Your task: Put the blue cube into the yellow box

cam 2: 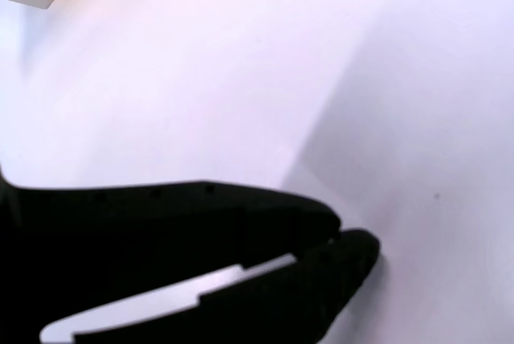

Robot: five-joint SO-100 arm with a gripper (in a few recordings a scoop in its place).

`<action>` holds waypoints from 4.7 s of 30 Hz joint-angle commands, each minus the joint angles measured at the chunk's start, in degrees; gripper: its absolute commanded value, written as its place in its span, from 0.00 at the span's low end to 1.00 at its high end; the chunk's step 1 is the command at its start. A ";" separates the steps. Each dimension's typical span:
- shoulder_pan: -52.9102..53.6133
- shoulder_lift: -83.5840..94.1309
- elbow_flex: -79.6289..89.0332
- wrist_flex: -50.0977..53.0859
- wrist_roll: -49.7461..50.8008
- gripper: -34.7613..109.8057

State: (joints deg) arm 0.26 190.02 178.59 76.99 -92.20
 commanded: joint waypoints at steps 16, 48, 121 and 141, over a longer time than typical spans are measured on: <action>4.66 -6.06 -1.93 -9.93 0.70 0.37; 29.97 -90.00 -61.61 -71.02 -0.88 0.63; 18.72 -139.75 -127.27 -18.81 55.02 0.51; 18.28 -139.75 -128.23 -17.31 50.45 0.39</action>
State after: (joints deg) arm 17.75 46.05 55.11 58.80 -40.08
